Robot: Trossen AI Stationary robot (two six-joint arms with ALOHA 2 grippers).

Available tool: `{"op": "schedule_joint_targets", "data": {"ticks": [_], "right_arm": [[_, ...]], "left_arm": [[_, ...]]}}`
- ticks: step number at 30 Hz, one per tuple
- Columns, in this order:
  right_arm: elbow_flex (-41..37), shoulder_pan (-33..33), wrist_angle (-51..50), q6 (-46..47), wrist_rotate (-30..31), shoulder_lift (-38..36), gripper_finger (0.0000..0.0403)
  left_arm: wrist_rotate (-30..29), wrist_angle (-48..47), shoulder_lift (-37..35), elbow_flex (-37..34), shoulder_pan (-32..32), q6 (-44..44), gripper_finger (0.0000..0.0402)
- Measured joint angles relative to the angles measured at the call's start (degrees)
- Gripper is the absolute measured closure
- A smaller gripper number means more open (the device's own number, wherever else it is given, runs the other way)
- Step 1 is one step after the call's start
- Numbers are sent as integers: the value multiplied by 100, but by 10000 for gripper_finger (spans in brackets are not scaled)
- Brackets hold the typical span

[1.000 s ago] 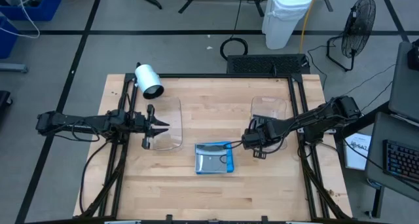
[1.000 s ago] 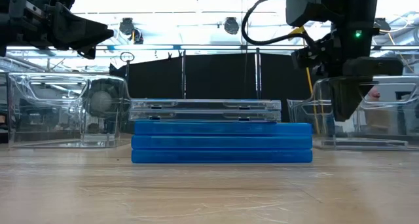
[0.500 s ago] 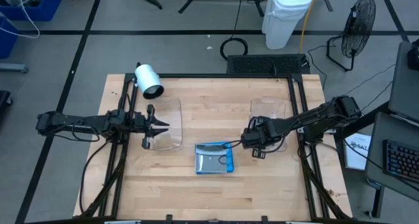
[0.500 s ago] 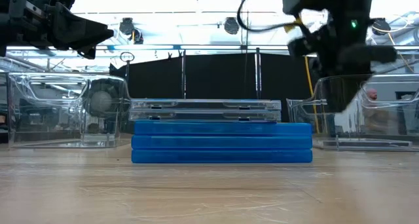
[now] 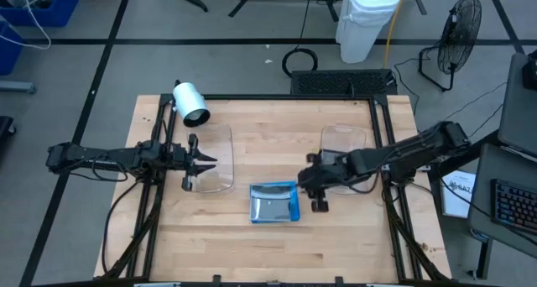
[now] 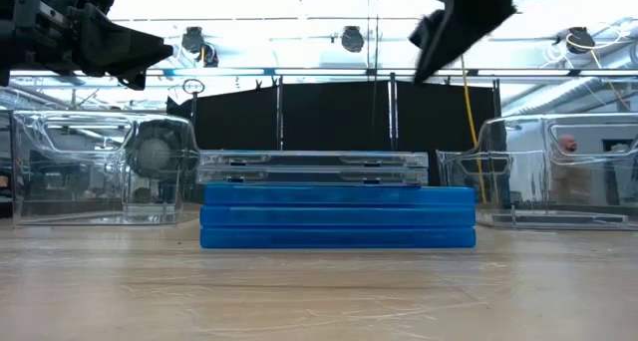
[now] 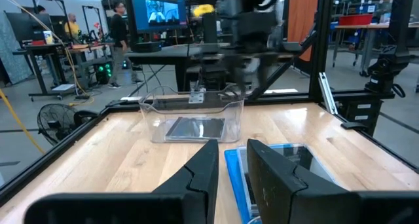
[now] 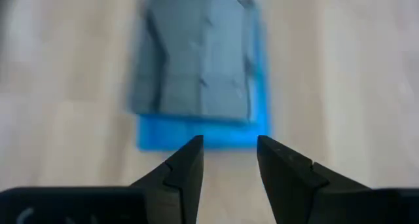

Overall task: Pick & place jewel cases by type
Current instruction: Put the black CD case into the right transparent bin

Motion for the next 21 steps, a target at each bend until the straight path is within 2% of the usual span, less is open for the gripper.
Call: {"op": "schedule_joint_targets", "data": {"ticks": [5,13,17,21], "right_arm": [[-384,465,1368,-737,-134,84,270],[-1621,923,3808,-1528,-118,323,270],[-1988,1004,4564,-1726,221,584,255],[-2035,1174,4954,-2131,482,890,234]], "left_arm": [[-2,-1,-1,-1,0,0,314],[-2,1,5,-1,2,0,314],[0,-7,5,0,2,0,314],[2,-19,6,0,2,0,314]]}}
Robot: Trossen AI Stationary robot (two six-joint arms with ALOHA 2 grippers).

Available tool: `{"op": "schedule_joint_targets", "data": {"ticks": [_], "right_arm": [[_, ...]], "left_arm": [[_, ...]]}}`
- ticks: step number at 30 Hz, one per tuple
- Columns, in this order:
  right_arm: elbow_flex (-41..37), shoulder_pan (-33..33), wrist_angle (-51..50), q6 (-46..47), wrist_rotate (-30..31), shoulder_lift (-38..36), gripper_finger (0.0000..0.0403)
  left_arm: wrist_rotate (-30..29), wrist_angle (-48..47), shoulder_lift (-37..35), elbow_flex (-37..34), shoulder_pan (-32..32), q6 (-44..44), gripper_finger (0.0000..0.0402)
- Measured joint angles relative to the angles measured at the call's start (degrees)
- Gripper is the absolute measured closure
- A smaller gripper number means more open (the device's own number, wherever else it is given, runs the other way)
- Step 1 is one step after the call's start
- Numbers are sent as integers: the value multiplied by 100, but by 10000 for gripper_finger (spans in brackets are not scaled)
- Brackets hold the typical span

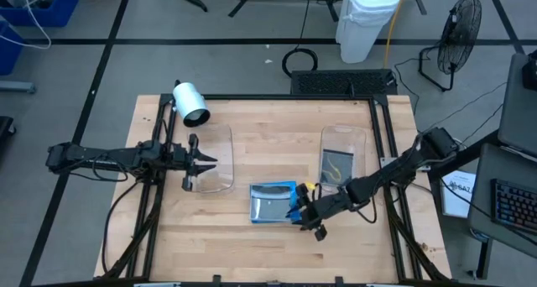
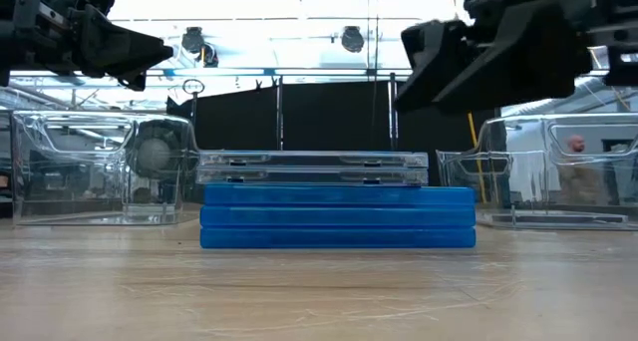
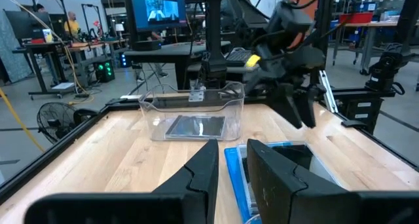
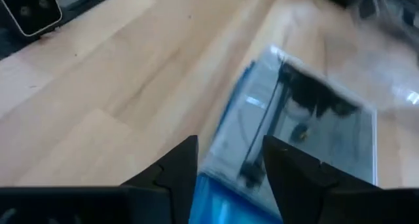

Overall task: Pick & place jewel cases by type
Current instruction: Put the black CD case into the right transparent bin

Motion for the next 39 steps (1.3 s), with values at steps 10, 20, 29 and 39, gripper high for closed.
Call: {"op": "schedule_joint_targets", "data": {"ticks": [10,20,29,39], "right_arm": [[625,312,483,-1323,-43,619,352],[841,-61,228,-1170,-172,1092,401],[839,-166,-3,-1007,-154,1137,402],[839,-197,-160,-1046,492,1132,403]], "left_arm": [[-19,7,-1,0,0,0,314],[-4,9,-1,0,-2,0,314],[-16,16,-1,0,-1,0,314],[-27,16,-1,0,-1,0,314]]}}
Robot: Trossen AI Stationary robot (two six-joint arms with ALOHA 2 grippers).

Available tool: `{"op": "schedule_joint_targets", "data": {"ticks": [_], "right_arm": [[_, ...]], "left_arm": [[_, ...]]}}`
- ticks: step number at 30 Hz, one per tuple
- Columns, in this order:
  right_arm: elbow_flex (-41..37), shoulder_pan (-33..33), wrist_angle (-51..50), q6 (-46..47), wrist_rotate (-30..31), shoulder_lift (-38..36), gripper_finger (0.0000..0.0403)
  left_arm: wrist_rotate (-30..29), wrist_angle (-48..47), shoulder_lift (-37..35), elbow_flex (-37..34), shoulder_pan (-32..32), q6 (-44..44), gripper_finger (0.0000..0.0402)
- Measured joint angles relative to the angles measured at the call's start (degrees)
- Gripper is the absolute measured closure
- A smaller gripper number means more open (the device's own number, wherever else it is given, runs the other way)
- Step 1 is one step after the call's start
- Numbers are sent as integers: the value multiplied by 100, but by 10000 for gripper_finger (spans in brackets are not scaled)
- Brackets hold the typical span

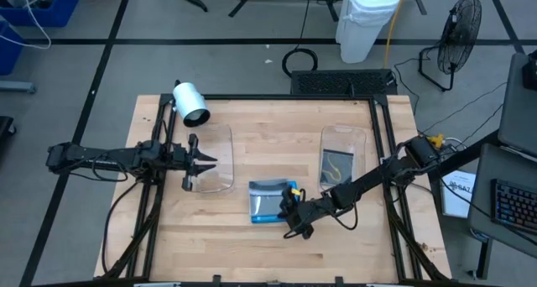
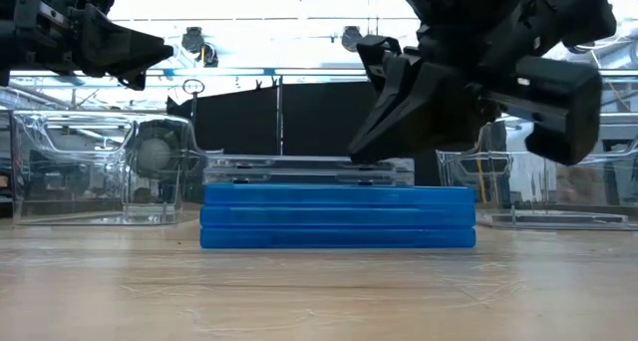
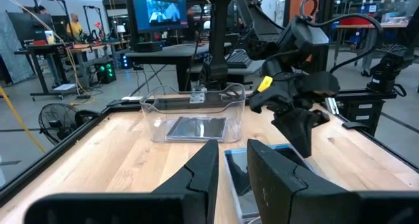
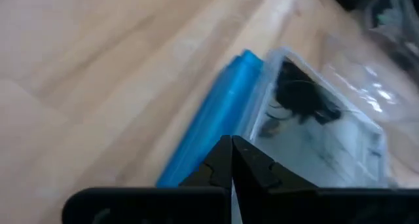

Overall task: Pick & place jewel cases by type
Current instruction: Put the black CD case into the right transparent bin

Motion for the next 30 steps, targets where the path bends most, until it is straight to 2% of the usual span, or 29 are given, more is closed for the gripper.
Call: {"op": "schedule_joint_targets", "data": {"ticks": [10,22,26,30], "right_arm": [[0,2,11,-140,868,0,403],[0,39,193,-631,940,0,399],[0,44,224,-935,1633,-66,380],[0,38,-133,-812,2234,-311,354]], "left_arm": [[-14,2,0,0,0,0,314],[-11,2,0,0,1,0,314],[-11,2,0,0,1,0,314],[-9,2,0,0,0,0,314]]}}
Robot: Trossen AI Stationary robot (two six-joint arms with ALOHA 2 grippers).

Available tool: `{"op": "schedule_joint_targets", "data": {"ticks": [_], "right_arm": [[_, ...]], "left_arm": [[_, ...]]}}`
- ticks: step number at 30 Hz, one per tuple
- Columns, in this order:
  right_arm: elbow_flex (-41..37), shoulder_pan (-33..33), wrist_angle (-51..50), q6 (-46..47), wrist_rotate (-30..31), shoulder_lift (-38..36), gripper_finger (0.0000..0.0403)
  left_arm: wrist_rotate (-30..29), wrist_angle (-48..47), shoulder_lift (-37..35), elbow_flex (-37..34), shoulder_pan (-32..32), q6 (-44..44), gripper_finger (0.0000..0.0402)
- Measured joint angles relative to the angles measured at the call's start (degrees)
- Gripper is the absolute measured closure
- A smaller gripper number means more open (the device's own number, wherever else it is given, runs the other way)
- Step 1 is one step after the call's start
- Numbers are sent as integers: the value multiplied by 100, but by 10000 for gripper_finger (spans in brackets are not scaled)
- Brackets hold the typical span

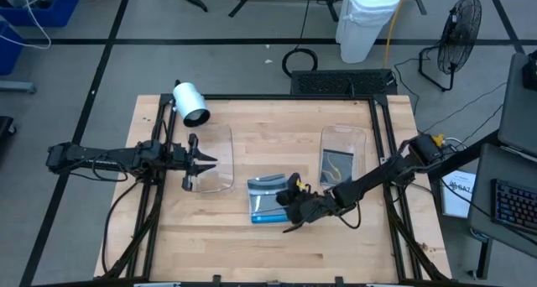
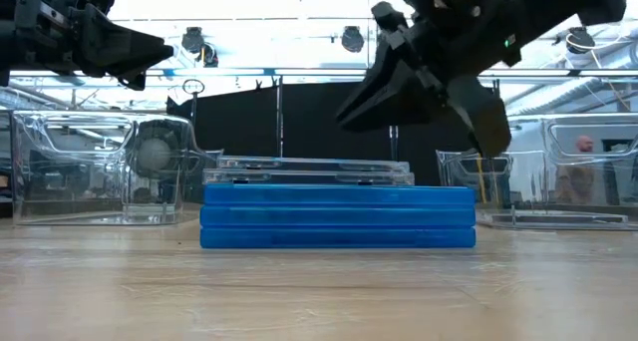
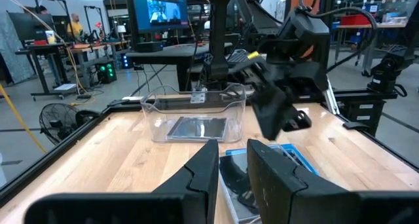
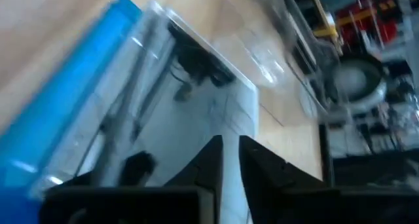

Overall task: Pick & place jewel cases by type
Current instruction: Put the black CD case into the right transparent bin

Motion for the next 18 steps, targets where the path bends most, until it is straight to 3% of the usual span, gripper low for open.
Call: {"op": "schedule_joint_targets", "data": {"ticks": [3,6,13,18], "right_arm": [[-1,-155,-376,662,65,-319,331],[-2,-581,-864,1732,-496,-771,310],[-2,-2131,-1488,3899,-3312,-1694,272],[-2,-3297,-1698,5686,-5332,-1908,257]], "left_arm": [[0,-2,-1,0,1,0,314],[-2,0,0,0,0,0,314],[-1,0,0,0,0,0,314],[-2,0,0,0,1,0,314]]}}
